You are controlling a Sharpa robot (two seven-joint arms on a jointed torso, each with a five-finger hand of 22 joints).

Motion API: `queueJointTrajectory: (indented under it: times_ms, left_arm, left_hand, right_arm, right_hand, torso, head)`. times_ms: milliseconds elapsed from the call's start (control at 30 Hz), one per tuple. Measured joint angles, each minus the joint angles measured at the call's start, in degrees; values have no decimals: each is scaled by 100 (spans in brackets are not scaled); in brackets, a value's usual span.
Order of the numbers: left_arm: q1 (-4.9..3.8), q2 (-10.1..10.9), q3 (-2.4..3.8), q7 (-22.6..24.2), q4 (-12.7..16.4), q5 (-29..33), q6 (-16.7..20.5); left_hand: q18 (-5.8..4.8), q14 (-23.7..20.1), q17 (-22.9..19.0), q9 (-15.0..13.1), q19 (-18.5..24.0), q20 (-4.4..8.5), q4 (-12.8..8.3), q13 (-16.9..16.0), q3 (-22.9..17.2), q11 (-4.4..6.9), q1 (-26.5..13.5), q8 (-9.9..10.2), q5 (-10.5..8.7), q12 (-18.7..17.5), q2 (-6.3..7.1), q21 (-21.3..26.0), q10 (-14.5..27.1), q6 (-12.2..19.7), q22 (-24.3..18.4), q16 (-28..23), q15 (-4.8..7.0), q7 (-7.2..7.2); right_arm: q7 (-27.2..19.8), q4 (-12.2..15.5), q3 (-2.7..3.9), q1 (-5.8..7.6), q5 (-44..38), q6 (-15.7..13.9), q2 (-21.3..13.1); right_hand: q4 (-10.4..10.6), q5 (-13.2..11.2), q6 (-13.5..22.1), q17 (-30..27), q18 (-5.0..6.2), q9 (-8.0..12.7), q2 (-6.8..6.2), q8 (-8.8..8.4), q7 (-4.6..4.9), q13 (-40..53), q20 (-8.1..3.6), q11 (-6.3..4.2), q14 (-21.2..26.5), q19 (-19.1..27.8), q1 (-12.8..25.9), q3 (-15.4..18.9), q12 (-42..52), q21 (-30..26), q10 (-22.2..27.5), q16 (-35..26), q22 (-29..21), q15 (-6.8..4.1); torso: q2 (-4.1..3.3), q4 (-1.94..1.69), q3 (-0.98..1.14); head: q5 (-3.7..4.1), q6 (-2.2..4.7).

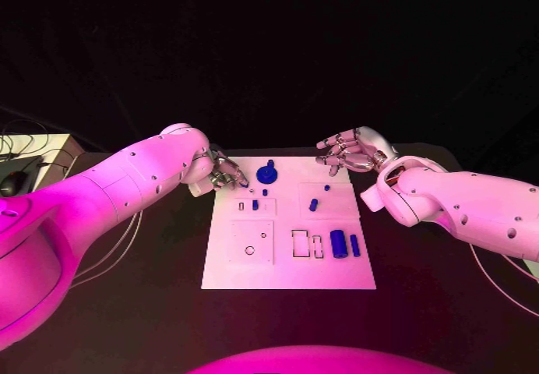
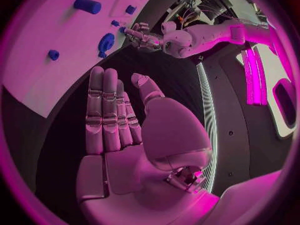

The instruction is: Assemble the parts on the task board

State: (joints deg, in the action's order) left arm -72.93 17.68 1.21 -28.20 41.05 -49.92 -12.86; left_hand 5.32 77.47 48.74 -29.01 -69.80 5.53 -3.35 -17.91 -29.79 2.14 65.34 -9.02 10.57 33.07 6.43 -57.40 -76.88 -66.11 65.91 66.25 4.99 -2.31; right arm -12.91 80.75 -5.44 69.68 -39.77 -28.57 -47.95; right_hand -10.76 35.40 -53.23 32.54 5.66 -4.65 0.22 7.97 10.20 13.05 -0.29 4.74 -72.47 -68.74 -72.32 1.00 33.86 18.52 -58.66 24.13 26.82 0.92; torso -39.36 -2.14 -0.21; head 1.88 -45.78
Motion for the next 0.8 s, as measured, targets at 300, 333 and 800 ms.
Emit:
queueJointTrajectory:
  times_ms: [300,333,800]
  left_arm:
    - [0,35,0,52,59,111,46]
    - [0,50,0,53,82,136,57]
    - [-7,652,9,-37,961,482,290]
  left_hand:
    - [-14,58,134,0,-1,-1,-16,87,16,59,-29,-346,565,-116,-64,-82,-190,134,68,32,15,9]
    - [-14,59,146,1,-1,-1,-17,86,17,59,-43,-349,633,-134,-79,-90,-191,135,72,48,16,10]
    - [-59,272,624,0,-207,121,-31,86,31,91,-421,-275,902,-218,-125,-341,-573,-76,234,169,105,27]
  right_arm:
    - [5,-11,0,0,-1,12,2]
    - [5,-12,0,0,-1,14,2]
    - [19,-29,-1,-1,-7,52,-14]
  right_hand:
    - [0,0,-4,0,0,0,0,0,-5,0,6,2,0,6,0,0,0,0,-2,0,2,0]
    - [0,0,-4,0,0,0,0,0,-6,0,21,3,0,20,0,0,0,0,-3,0,8,0]
    - [-16,0,4,0,0,0,0,-23,-15,1,21,9,0,20,0,16,0,0,-9,0,8,0]
  torso:
    - [2,-1,0]
    - [2,-1,0]
    - [37,-27,2]
  head:
    - [1,12]
    - [1,13]
    - [-20,-4]
